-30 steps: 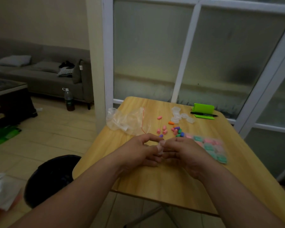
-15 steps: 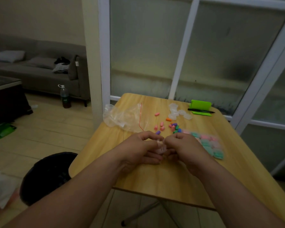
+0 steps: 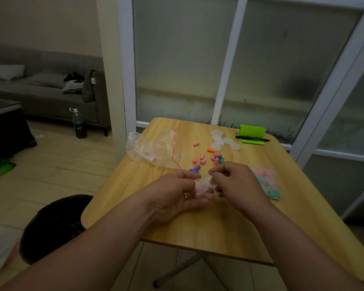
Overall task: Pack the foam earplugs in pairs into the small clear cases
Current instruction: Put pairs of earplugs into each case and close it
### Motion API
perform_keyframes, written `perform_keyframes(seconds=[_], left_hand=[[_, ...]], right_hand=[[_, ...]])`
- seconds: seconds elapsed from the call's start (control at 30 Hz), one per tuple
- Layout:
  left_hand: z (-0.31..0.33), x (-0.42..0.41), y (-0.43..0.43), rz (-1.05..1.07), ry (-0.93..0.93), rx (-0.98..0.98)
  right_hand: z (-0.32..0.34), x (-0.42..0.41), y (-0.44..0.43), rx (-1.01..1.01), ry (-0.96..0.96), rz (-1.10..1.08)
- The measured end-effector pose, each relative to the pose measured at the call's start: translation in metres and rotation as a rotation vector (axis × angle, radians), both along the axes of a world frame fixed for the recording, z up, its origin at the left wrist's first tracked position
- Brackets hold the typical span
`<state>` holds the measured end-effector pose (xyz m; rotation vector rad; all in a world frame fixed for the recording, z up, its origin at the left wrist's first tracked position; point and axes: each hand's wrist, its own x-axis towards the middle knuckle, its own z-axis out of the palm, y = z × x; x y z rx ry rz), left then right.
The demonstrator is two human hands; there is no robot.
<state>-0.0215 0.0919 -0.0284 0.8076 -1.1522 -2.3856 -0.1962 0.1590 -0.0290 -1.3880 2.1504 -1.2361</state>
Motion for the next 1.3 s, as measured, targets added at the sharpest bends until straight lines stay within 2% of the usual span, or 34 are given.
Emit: perform_keyframes(seconds=[0.13,0.23,0.37,0.47,0.6,0.93,1.1,1.3], left_hand=[[-0.005,-0.001,0.009,-0.170,-0.008,-0.049],[-0.005,-0.008,0.011,-0.183,-0.058,-0.097],[0.000,-0.010,0.006,-0.078,-0.096,-0.012],[0.001,-0.012,-0.002,0.134,-0.108,0.047],[0.003,-0.011,-0.007,0.267,-0.069,0.109],[0.006,-0.017,-0.017,0.275,-0.036,0.116],[0.010,-0.020,-0.018,0.274,-0.041,0.103],[0.010,-0.017,-0.019,0.282,-0.050,0.110]], right_hand=[[0.001,0.002,0.000,0.064,0.106,0.131],[-0.001,0.003,-0.005,0.039,0.080,0.168],[0.005,0.001,-0.007,-0.033,-0.076,0.169],[0.013,-0.023,-0.017,-0.122,-0.112,-0.038],[0.011,-0.063,-0.029,-0.137,0.028,-0.211],[0.001,-0.097,-0.095,0.195,0.512,-0.070],[0.004,-0.102,-0.110,0.335,0.581,0.003],[0.004,-0.103,-0.110,0.304,0.585,0.024]])
